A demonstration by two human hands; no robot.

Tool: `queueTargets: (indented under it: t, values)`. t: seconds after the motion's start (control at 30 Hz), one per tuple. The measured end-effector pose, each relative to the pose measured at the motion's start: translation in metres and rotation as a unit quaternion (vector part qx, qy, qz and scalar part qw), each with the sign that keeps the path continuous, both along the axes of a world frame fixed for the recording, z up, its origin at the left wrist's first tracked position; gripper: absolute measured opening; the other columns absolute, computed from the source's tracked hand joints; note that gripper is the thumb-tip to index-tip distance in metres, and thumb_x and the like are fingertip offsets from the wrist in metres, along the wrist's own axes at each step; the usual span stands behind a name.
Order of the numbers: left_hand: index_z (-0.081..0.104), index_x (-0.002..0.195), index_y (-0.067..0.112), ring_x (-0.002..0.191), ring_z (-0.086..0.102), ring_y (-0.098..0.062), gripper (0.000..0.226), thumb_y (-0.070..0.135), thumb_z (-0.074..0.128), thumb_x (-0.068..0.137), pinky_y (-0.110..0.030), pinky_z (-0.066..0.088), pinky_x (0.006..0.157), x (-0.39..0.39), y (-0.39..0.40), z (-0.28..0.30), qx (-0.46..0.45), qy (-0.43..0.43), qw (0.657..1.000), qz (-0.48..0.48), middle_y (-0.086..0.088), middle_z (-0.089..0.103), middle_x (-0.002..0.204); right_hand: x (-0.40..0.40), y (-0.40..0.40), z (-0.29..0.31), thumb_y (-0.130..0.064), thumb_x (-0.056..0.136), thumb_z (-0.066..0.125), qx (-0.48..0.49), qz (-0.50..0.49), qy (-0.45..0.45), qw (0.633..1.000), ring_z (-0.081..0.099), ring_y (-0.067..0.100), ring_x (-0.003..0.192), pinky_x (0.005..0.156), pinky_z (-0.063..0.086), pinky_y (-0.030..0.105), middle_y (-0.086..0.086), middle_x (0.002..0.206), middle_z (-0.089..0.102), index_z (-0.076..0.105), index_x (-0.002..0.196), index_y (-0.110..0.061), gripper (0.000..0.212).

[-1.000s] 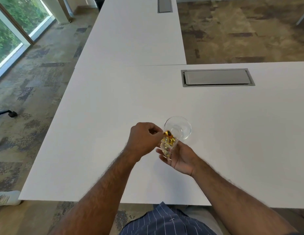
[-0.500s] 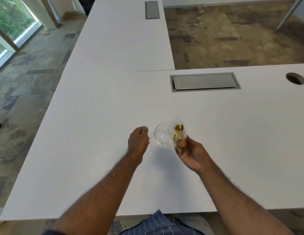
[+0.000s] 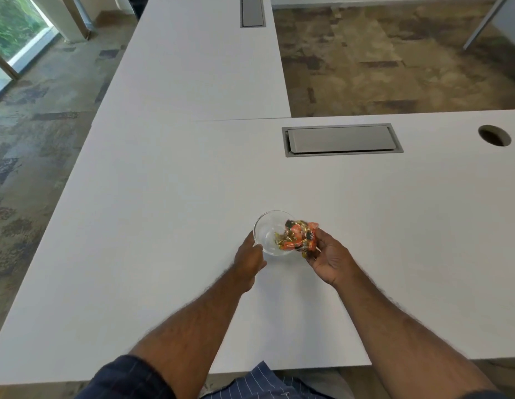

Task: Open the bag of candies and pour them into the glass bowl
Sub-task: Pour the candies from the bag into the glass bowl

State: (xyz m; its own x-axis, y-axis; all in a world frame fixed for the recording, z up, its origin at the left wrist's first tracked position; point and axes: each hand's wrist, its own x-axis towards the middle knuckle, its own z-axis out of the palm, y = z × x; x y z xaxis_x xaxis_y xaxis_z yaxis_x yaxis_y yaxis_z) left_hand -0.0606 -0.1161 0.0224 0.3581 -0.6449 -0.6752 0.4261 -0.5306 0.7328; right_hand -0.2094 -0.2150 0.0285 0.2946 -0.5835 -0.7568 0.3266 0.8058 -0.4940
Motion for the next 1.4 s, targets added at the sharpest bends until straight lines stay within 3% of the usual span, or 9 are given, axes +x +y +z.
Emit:
queueTargets:
  t: [0.23,0.3,0.43,0.57,0.7,0.93,1.1,1.27,1.4]
  values:
    - [0.062,0.124,0.032,0.118,0.060,-0.020,0.040,0.021,0.061,0.086,-0.034,0.049,0.092,0.001,-0.005,-0.003,-0.011,0.008,1.000,0.023,0.003,0.066,0.126,0.016,-0.007,0.008,-0.005,0.088,0.065,-0.192,0.084,0.191,0.959,0.060,0.025,0.072,0.059,0.051,0.034,0.018,0.098,0.072,0.070,0.091,-0.006,0.006]
    - [0.064,0.121,0.031,0.117,0.060,-0.019,0.044,0.030,0.068,0.077,-0.032,0.049,0.090,0.001,-0.006,-0.001,-0.014,0.012,1.000,0.020,0.003,0.068,0.123,0.021,-0.009,0.012,-0.010,0.087,0.067,-0.282,0.136,0.269,0.911,0.062,0.023,0.072,0.061,0.054,0.032,0.012,0.091,0.075,0.074,0.089,-0.008,0.007]
    - [0.065,0.118,0.031,0.115,0.061,-0.020,0.035,0.019,0.064,0.084,-0.032,0.051,0.088,0.001,-0.008,-0.003,-0.013,0.012,0.999,0.034,0.002,0.068,0.122,0.029,-0.010,0.024,-0.017,0.087,0.070,-0.458,0.227,0.392,0.765,0.065,0.009,0.076,0.066,0.043,0.006,-0.001,0.088,0.077,0.078,0.095,-0.013,0.012]
    - [0.065,0.118,0.029,0.114,0.062,-0.022,0.031,0.016,0.061,0.090,-0.037,0.053,0.094,0.002,-0.009,-0.004,-0.013,0.006,0.999,0.039,0.000,0.068,0.122,0.040,-0.007,0.042,-0.014,0.084,0.073,-0.495,0.256,0.403,0.726,0.064,0.014,0.072,0.074,0.054,0.027,0.002,0.078,0.073,0.075,0.099,-0.010,0.015]
    - [0.063,0.124,0.027,0.117,0.061,-0.022,0.035,0.013,0.057,0.092,-0.042,0.052,0.100,0.003,-0.009,-0.005,-0.013,0.001,0.999,0.030,-0.001,0.067,0.124,0.047,-0.010,0.064,-0.015,0.082,0.075,-0.516,0.275,0.407,0.702,0.066,0.015,0.072,0.071,0.055,0.029,0.001,0.076,0.073,0.074,0.084,-0.011,0.005]
    - [0.067,0.106,0.034,0.113,0.064,-0.022,0.029,0.012,0.062,0.088,-0.037,0.055,0.094,0.005,-0.010,-0.006,-0.023,-0.002,1.000,0.016,0.001,0.071,0.117,0.053,-0.018,0.098,-0.017,0.082,0.075,-0.523,0.272,0.405,0.699,0.066,0.012,0.067,0.069,0.056,0.028,-0.005,0.069,0.070,0.074,0.081,-0.014,0.003]
    - [0.070,0.099,0.036,0.111,0.065,-0.020,0.025,0.014,0.061,0.090,-0.037,0.056,0.093,0.007,-0.010,-0.008,-0.028,0.007,0.999,0.016,0.003,0.072,0.113,0.051,-0.022,0.105,-0.017,0.081,0.075,-0.493,0.244,0.390,0.738,0.064,0.009,0.058,0.069,0.058,0.029,-0.011,0.060,0.065,0.068,0.072,-0.021,0.012]
    - [0.071,0.095,0.033,0.112,0.064,-0.020,0.029,0.007,0.059,0.090,-0.038,0.055,0.095,0.010,-0.007,-0.006,-0.024,0.013,1.000,0.011,0.002,0.073,0.112,0.047,-0.017,0.102,-0.015,0.083,0.072,-0.426,0.159,0.349,0.820,0.069,0.016,0.057,0.070,0.062,0.038,-0.004,0.064,0.069,0.065,0.072,-0.022,0.015]
    - [0.070,0.100,0.026,0.117,0.062,-0.023,0.036,-0.002,0.051,0.091,-0.029,0.055,0.086,0.017,-0.001,-0.004,-0.008,0.025,0.999,0.023,-0.007,0.067,0.125,0.046,-0.008,0.095,-0.009,0.088,0.066,-0.362,0.085,0.251,0.894,0.068,0.014,0.060,0.066,0.059,0.032,0.002,0.076,0.074,0.061,0.082,-0.017,0.012]
